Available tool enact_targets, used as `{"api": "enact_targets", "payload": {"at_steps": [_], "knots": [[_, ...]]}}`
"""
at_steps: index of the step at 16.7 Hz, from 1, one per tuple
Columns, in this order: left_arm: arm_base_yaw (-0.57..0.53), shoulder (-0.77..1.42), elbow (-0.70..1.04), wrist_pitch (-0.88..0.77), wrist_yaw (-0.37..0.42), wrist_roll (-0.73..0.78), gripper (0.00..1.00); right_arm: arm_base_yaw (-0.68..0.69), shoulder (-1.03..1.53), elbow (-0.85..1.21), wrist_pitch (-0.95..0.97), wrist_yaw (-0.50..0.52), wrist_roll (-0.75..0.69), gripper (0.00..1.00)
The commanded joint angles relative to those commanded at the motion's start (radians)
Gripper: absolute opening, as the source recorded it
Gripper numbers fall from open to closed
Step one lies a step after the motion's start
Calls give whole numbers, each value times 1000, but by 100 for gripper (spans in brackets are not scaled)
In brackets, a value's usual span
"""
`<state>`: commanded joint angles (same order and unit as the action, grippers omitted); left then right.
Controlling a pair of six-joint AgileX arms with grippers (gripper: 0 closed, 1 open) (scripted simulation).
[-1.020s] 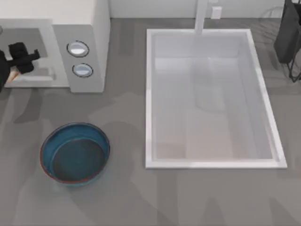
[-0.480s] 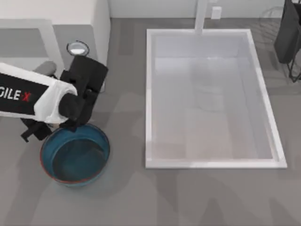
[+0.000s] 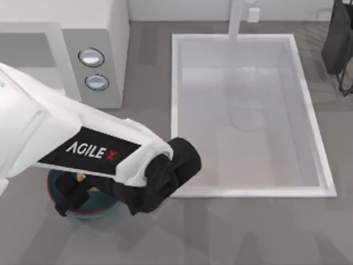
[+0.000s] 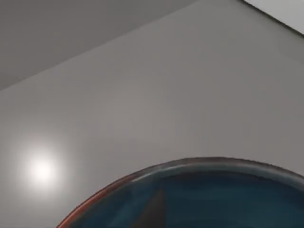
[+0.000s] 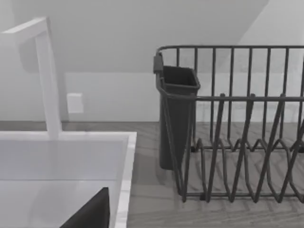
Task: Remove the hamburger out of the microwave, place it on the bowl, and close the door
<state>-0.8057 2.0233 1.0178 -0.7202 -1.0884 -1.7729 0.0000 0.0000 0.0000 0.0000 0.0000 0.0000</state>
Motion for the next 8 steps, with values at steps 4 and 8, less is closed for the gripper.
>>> {"api": "enact_targets", "payload": {"at_steps": [4,8], "knots": [[-86,23,2,-127,-81,-145,0,0,0,0,0,0,0,100],[-92,25,1,-136,-87,-155,0,0,0,0,0,0,0,100]]}}
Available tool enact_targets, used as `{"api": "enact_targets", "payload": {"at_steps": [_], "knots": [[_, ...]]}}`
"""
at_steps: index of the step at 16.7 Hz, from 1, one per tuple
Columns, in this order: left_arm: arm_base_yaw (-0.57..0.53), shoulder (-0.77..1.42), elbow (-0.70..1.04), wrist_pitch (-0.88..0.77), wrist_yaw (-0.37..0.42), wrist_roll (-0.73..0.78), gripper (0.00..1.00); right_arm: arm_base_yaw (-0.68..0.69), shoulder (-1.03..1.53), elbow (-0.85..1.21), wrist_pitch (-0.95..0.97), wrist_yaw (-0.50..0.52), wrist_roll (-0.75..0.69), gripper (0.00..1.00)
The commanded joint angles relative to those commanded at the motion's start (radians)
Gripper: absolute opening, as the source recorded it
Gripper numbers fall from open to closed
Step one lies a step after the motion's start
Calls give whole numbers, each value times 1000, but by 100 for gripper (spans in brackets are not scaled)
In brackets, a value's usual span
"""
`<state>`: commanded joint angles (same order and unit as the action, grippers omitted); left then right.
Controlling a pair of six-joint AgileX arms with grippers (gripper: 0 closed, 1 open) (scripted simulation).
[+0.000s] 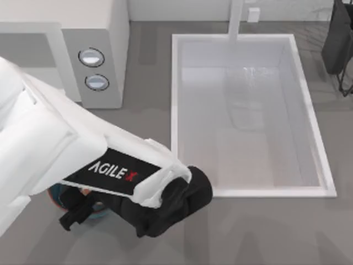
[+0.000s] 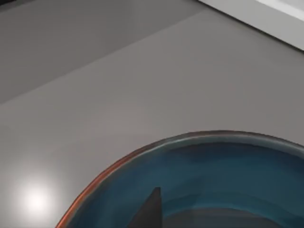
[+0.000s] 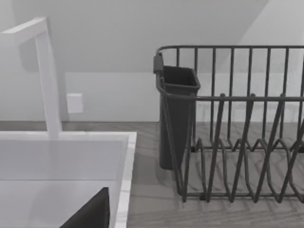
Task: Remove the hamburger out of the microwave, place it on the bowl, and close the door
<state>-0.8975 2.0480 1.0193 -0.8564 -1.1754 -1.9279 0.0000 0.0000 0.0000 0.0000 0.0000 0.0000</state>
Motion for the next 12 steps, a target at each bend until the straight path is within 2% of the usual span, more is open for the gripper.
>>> {"api": "enact_targets", "payload": {"at_steps": [5,12], "knots": [[26,-3,-18,71,-3,62,0,0,0,0,0,0,0,100],[108,8,-107,399,-17,295,0,0,0,0,0,0,0,100]]}}
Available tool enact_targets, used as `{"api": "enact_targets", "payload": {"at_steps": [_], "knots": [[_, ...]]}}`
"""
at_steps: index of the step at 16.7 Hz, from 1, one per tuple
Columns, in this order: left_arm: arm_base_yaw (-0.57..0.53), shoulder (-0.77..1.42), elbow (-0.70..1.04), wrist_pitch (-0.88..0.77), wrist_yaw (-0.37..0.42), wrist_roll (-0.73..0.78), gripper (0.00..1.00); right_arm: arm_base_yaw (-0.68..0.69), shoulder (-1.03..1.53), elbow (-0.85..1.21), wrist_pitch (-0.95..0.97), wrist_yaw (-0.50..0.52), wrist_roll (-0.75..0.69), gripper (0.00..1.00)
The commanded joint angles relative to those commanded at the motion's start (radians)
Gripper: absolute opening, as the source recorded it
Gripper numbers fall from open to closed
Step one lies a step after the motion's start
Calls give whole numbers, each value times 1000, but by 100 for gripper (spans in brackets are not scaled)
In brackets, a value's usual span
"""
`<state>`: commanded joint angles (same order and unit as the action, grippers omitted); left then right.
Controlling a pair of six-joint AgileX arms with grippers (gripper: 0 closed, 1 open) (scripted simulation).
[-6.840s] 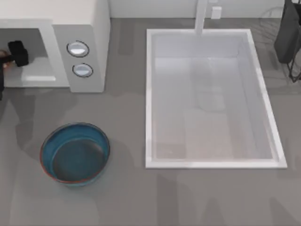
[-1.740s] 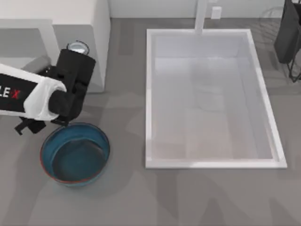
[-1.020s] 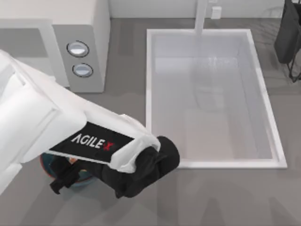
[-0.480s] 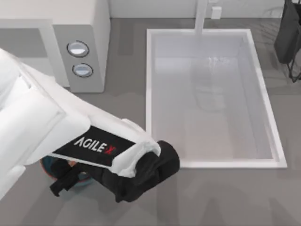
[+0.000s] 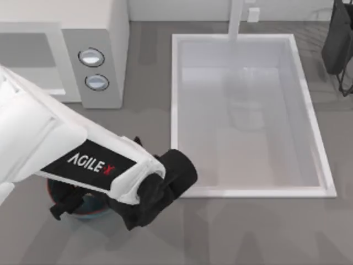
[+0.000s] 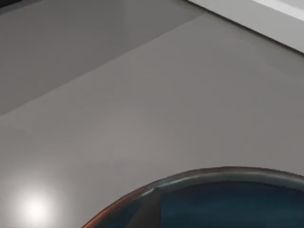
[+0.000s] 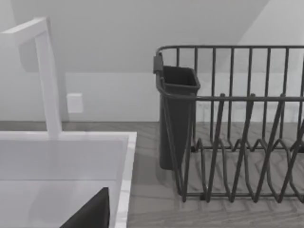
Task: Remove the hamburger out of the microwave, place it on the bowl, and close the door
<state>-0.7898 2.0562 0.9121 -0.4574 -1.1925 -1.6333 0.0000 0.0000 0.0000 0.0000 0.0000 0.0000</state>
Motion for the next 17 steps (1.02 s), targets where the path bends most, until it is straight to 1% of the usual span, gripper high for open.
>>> {"api": "enact_targets", "payload": {"at_steps": [2,6,17], "knots": [[12,2,-13,39,-2,35,0,0,0,0,0,0,0,100],[13,2,-15,42,-2,38,0,0,0,0,0,0,0,100],[13,2,-15,42,-2,38,83,0,0,0,0,0,0,100]]}}
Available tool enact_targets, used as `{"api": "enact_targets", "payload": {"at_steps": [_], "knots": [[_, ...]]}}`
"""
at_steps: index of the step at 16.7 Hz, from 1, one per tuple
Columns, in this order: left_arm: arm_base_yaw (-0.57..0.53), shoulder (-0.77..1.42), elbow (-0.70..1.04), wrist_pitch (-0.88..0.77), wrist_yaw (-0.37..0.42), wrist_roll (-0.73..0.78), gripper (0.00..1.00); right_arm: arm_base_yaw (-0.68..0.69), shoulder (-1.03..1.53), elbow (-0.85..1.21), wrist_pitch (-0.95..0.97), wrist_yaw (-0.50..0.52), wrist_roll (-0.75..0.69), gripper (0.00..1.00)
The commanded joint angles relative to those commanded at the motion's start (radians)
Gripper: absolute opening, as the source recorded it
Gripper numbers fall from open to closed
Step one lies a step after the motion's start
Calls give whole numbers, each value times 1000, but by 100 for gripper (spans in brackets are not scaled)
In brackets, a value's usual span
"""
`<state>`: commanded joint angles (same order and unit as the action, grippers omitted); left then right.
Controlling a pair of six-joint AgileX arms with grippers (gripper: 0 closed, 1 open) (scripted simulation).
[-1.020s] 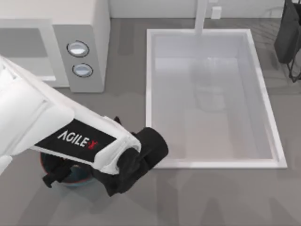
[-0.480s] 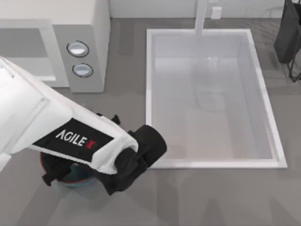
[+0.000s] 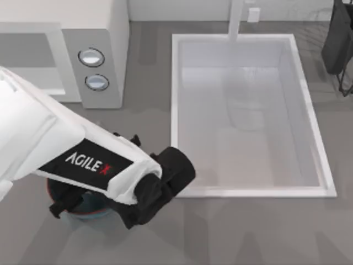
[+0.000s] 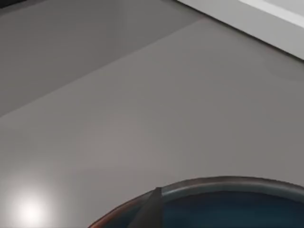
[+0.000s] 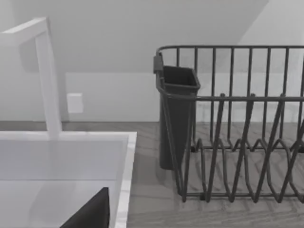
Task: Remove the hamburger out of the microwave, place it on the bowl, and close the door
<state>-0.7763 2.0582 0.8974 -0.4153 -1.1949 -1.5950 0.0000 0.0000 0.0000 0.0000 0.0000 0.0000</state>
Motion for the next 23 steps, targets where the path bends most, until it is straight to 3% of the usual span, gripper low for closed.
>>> {"api": "enact_targets", "payload": {"at_steps": [2,3,10,12,14,18,23], "knots": [[0,0,0,0,0,0,98,0,0,0,0,0,0,100],[0,0,0,0,0,0,100,0,0,0,0,0,0,100],[0,0,0,0,0,0,100,0,0,0,0,0,0,100],[-16,-41,26,-73,-14,-9,100,0,0,0,0,0,0,100],[3,-73,15,-59,16,22,100,0,0,0,0,0,0,100],[108,-264,-55,15,175,200,100,0,0,0,0,0,0,100],[310,-734,-230,149,482,572,100,0,0,0,0,0,0,100]]}}
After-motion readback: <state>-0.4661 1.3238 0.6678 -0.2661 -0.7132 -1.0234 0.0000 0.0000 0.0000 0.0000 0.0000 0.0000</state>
